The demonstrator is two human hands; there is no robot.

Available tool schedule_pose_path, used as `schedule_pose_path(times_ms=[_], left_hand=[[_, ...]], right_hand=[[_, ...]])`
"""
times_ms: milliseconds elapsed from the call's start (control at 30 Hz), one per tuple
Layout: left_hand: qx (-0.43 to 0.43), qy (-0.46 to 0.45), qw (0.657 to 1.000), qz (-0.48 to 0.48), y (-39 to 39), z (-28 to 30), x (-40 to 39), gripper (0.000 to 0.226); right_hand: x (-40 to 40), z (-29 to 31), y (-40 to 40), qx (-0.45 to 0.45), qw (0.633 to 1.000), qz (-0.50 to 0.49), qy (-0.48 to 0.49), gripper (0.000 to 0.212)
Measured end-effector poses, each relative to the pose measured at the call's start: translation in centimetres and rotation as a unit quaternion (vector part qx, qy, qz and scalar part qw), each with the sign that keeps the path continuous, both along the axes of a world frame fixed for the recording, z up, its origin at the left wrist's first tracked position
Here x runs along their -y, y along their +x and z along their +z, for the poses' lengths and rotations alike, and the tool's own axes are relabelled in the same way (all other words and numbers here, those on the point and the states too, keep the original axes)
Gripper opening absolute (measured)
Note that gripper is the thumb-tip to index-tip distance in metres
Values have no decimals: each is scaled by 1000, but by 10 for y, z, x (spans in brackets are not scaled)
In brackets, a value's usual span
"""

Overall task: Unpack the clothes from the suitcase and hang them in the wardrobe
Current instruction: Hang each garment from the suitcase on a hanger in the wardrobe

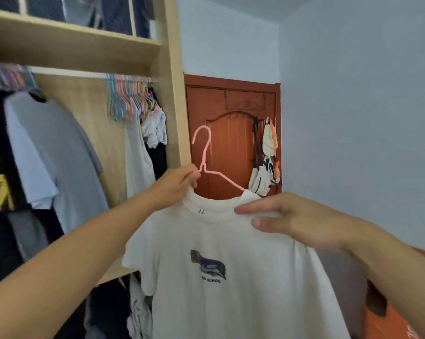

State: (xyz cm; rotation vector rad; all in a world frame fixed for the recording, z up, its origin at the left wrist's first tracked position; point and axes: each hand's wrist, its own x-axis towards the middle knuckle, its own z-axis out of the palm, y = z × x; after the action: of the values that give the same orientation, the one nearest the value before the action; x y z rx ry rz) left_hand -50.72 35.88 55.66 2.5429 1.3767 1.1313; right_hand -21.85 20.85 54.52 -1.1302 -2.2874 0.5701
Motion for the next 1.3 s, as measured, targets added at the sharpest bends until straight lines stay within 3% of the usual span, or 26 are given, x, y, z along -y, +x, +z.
schedule_pose_path(times_ms=[100,200,333,467,600,733,833,933,1133,1300], left_hand=[[-5,25,998,52,-48,39,-30,24],[2,56,982,180,-147,89,-58,60],[-77,135,940,302,-312,127,-73,61],[-69,188,881,429,-449,115,-75,58],[-114,262,791,541,-538,107,-88,66],[-75,305,738,598,-594,119,-97,79],[-6,305,729,613,-618,141,-109,90],[30,336,709,619,-627,147,-122,87],[12,376,689,620,-640,143,-132,83],[12,403,682,611,-642,143,-137,84]], right_hand=[[-40,22,-64,-70,996,-53,30,26],[-98,61,-152,-90,990,-74,79,25],[-167,124,-273,-70,976,-106,175,37],[-242,181,-379,-70,974,-114,186,54],[-314,209,-466,-45,972,-126,193,46],[-366,240,-536,11,962,-154,226,40],[-399,279,-585,44,943,-166,286,38],[-422,312,-637,103,923,-175,326,38],[-442,302,-701,114,961,-128,218,37],[-432,300,-744,91,969,-43,227,23]])
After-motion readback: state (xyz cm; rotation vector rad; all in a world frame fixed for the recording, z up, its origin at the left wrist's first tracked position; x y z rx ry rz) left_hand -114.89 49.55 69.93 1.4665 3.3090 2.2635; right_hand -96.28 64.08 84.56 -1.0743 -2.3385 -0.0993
